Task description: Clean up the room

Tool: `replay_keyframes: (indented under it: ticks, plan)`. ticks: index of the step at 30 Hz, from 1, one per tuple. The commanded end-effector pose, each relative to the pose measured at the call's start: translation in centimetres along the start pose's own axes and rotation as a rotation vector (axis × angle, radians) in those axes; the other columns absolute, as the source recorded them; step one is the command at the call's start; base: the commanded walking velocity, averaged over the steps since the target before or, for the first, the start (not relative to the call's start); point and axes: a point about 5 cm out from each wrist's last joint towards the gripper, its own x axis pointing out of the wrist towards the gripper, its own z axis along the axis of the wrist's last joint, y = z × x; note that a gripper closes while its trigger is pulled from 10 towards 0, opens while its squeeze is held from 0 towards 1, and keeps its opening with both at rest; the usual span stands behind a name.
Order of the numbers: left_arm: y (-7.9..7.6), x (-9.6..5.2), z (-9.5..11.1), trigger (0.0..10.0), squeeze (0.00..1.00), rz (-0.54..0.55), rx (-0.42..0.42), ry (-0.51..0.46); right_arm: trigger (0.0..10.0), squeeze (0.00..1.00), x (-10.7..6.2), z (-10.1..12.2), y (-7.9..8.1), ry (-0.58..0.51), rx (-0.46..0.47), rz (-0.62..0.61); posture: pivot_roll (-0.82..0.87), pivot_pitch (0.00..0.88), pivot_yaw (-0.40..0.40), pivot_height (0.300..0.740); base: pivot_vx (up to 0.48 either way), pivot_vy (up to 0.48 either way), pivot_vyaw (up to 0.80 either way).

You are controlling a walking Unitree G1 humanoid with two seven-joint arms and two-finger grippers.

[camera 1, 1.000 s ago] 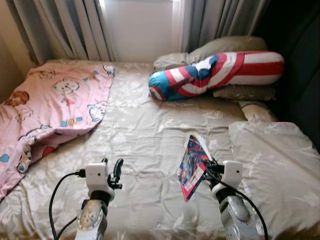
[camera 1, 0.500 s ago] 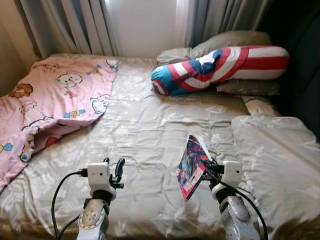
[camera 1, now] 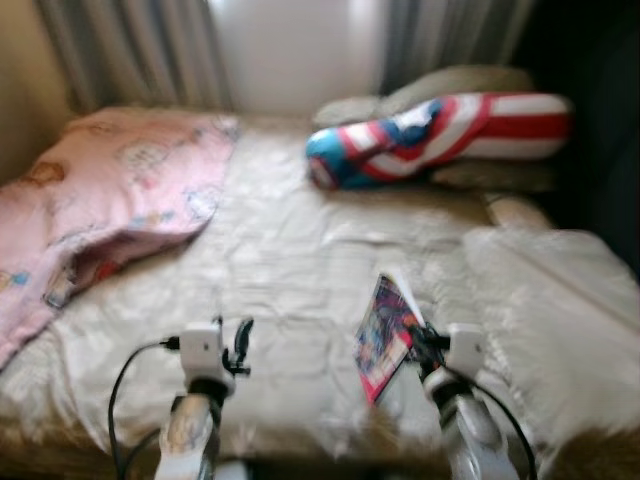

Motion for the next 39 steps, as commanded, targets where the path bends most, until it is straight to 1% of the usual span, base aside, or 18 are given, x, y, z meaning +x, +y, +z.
replay_keyframes:
  ticks: [1,2,5,6,8,10,11,12,15,20,23,24,25,26,27,30,34,39]
  plan:
    - [-0.2,0.2,0.4,10.0,0.00,-0.007,-0.005,-0.017,10.0,0.00,0.6,1.2,0.3,-0.063,0.042,0.006,0.03,0.033,-0.056,0.661,0.000,0.000,0.00]
    - [-0.2,0.2,0.4,10.0,0.00,-0.007,-0.005,-0.017,10.0,0.00,0.6,1.2,0.3,-0.063,0.056,0.000,0.03,0.033,-0.056,0.661,0.000,0.000,0.00]
    - [0.0,0.0,0.5,10.0,0.00,-0.006,0.001,-0.020,10.0,0.00,1.1,1.0,-0.7,-0.053,0.202,-0.067,0.04,0.041,-0.050,0.661,0.000,0.000,0.00]
    - [0.0,0.0,0.5,10.0,0.00,-0.006,0.001,-0.020,10.0,0.00,1.1,1.0,-0.7,-0.053,0.202,-0.067,0.04,0.041,-0.050,0.661,0.000,0.000,0.00]
    - [0.3,-0.3,0.5,10.0,0.00,-0.004,0.012,-0.020,10.0,0.00,1.9,1.5,-1.4,-0.066,0.334,-0.099,0.05,0.052,-0.038,0.661,0.000,0.000,0.00]
    - [0.3,-0.4,0.6,10.0,0.00,-0.004,0.013,-0.020,10.0,0.00,2.0,1.6,-1.5,-0.072,0.355,-0.105,0.06,0.056,-0.034,0.661,0.000,0.000,0.00]
    - [0.5,-0.5,0.6,10.0,0.00,-0.003,0.018,-0.020,10.0,0.00,2.2,1.9,-1.7,-0.085,0.399,-0.115,0.07,0.060,-0.031,0.661,0.000,0.000,0.00]
    - [0.8,-0.8,0.7,10.0,0.00,-0.001,0.027,-0.018,10.0,0.00,2.8,2.6,-2.5,-0.115,0.504,-0.145,0.07,0.065,-0.024,0.661,0.000,0.000,0.00]
    - [1.1,-1.2,0.8,10.0,0.00,-0.003,0.040,-0.014,10.0,0.00,3.3,2.9,-3.4,-0.117,0.589,-0.170,0.09,0.080,-0.007,0.661,0.000,0.000,0.00]
    - [1.5,-1.9,1.1,10.0,0.00,-0.008,0.058,-0.009,10.0,0.00,3.8,2.5,-3.1,-0.067,0.593,-0.105,0.13,0.108,0.018,0.661,0.000,0.000,0.00]
    - [1.8,-2.4,1.3,10.0,0.00,-0.008,0.068,-0.008,10.0,0.00,4.1,2.9,-3.1,-0.082,0.679,-0.080,0.15,0.122,0.030,0.661,0.000,0.000,0.00]
    - [1.9,-2.7,1.4,10.0,0.00,-0.007,0.072,-0.005,10.0,0.00,4.1,2.9,-3.5,-0.076,0.685,-0.109,0.16,0.131,0.034,0.661,0.000,0.000,0.00]
    - [2.0,-3.3,1.4,10.0,0.00,-0.006,0.078,0.003,10.0,0.00,3.8,2.4,-4.6,-0.034,0.689,-0.219,0.18,0.140,0.037,0.661,0.000,0.000,0.00]
    - [2.0,-3.3,1.4,10.0,0.00,-0.006,0.078,0.003,10.0,0.00,3.8,2.4,-4.6,-0.034,0.689,-0.219,0.18,0.140,0.037,0.661,0.000,0.000,0.00]
    - [2.1,-3.7,1.4,10.0,0.00,-0.004,0.083,0.014,10.0,0.00,3.3,1.8,-5.5,0.009,0.660,-0.292,0.20,0.153,0.044,0.661,0.000,0.000,0.00]
    - [2.0,-4.3,1.5,10.0,0.00,-0.001,0.082,0.019,10.0,0.00,2.7,1.2,-6.4,0.049,0.623,-0.346,0.23,0.172,0.049,0.661,0.000,0.000,0.00]
    - [1.8,-5.9,1.9,10.0,0.00,-0.006,0.084,0.040,10.0,0.00,1.5,0.3,-7.9,0.065,0.680,-0.466,0.25,0.223,0.057,0.661,0.000,0.000,0.00]
    - [1.6,-6.7,2.3,10.0,0.00,-0.001,0.081,0.050,10.0,0.00,0.8,-0.6,-8.3,0.093,0.693,-0.512,0.26,0.262,0.059,0.661,0.000,0.000,0.00]
